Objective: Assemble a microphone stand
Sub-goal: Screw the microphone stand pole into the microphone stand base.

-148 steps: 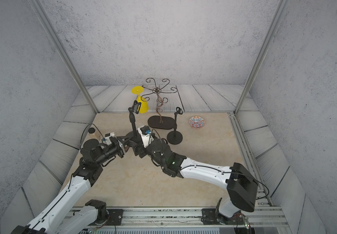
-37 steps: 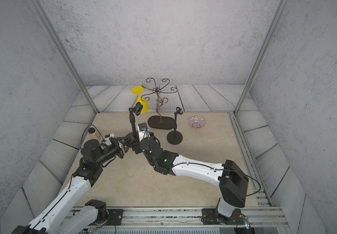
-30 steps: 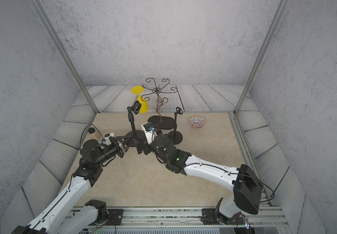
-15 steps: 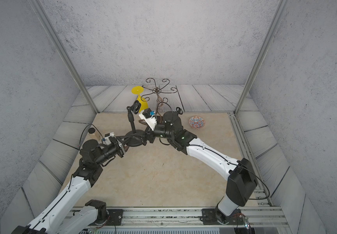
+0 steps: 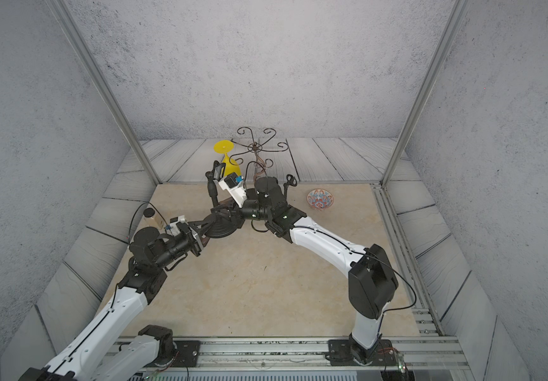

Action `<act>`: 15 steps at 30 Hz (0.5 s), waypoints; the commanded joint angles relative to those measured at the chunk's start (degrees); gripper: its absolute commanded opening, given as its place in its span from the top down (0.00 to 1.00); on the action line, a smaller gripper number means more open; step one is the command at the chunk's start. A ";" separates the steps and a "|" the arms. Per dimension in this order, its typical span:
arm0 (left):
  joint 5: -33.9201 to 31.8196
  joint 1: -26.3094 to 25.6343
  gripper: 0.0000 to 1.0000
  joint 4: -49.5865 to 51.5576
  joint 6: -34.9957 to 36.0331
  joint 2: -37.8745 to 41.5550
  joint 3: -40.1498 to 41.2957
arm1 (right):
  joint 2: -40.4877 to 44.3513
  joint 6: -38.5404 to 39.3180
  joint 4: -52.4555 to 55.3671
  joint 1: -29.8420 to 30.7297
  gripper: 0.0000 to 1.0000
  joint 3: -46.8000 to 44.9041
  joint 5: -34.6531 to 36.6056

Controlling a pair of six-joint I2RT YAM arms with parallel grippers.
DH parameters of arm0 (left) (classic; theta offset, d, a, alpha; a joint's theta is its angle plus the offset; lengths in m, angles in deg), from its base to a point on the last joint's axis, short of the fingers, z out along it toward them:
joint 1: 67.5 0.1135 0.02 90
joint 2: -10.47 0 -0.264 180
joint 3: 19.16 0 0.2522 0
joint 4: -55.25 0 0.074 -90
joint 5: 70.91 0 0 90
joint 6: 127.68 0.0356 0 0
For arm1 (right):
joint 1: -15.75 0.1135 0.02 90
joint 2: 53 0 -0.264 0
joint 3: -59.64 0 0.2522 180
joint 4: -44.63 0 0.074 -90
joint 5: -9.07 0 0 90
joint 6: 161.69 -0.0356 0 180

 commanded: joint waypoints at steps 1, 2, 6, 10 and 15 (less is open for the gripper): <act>1.25 -0.17 1.00 -5.55 0.84 1.46 -2.45 | 1.82 -8.81 -5.34 1.91 1.00 -4.87 14.44; 1.25 -0.17 1.00 -5.56 0.87 1.48 -2.45 | 2.87 -9.19 -5.66 3.49 1.00 -6.67 19.86; 1.28 -0.17 1.00 -5.47 0.90 1.55 -2.33 | 4.20 -8.07 -4.95 14.52 1.00 -9.97 57.40; 1.25 -0.17 1.00 -5.37 0.86 1.65 -1.90 | -0.87 -2.74 -16.80 23.48 1.00 -8.64 84.44; 1.30 -0.17 1.00 -5.47 0.77 1.65 -1.77 | -4.28 0.87 -17.16 26.44 0.97 -2.49 90.84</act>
